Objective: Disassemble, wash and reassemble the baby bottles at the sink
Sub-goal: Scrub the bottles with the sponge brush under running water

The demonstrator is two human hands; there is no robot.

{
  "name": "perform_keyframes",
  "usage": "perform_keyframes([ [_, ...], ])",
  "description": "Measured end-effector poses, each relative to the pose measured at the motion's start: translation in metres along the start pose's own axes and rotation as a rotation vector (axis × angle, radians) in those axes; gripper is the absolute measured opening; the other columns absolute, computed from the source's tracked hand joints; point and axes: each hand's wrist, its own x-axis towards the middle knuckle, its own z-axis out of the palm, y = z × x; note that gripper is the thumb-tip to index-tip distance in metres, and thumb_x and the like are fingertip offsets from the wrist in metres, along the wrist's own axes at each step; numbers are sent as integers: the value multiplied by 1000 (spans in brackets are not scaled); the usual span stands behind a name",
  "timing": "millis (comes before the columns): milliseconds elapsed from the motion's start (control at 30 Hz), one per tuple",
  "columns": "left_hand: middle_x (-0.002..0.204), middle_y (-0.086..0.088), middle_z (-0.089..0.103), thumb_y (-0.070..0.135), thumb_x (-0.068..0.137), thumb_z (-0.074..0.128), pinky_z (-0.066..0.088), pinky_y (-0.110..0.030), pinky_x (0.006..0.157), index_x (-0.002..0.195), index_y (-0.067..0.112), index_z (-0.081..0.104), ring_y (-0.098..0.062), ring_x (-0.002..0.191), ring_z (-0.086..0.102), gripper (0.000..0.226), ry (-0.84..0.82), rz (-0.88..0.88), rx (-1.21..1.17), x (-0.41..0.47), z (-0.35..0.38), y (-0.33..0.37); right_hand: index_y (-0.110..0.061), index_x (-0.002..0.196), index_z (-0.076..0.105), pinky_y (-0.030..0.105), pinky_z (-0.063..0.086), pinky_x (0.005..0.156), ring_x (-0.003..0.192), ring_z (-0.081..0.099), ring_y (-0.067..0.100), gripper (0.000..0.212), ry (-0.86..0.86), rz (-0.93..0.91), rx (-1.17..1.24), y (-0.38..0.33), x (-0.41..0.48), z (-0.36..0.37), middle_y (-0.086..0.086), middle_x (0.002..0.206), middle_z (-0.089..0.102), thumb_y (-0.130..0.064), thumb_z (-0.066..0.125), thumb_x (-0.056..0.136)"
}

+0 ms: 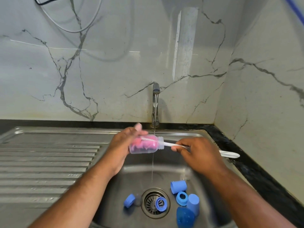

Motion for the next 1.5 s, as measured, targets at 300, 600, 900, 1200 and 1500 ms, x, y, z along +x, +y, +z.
perform_keyframes([
  [300, 110, -17, 75, 54, 88, 64, 55, -36, 64, 116, 15, 68, -24, 76, 71, 49, -60, -382, 73, -9, 4, -7, -41, 97, 74, 20, 34, 57, 69, 55, 6, 23, 29, -54, -73, -6, -2, 5, -13, 78, 69, -58, 58, 96],
  [600, 95, -4, 76, 35, 82, 71, 57, -34, 84, 107, 14, 67, -20, 90, 70, 33, 189, 88, -65, 4, 2, 0, -36, 89, 73, 18, 32, 56, 70, 55, 3, 30, 7, 52, -25, -1, 0, 3, -12, 75, 67, -64, 60, 91],
  [900, 96, -18, 74, 50, 100, 52, 45, -27, 51, 116, 12, 66, -17, 61, 62, 44, 11, -436, 12, -8, 8, -6, -37, 83, 69, 19, 31, 55, 66, 54, 3, 31, 5, 63, -31, -4, -1, 6, -13, 68, 62, -66, 59, 90],
  [1200, 107, -6, 72, 8, 88, 71, 50, -40, 98, 108, 13, 70, -22, 103, 65, 21, 41, 11, -69, -1, 11, 3, -29, 79, 68, 26, 35, 54, 65, 55, 5, 43, -48, 158, 7, 0, 1, 6, -9, 67, 63, -68, 55, 91],
  [1500, 95, -16, 77, 59, 95, 54, 55, -29, 60, 116, 5, 68, -22, 70, 71, 59, -33, -599, -8, -11, 9, -4, -35, 79, 69, 21, 31, 56, 66, 54, 2, 29, 40, 34, 31, -6, -1, 7, -14, 67, 62, -63, 69, 84],
])
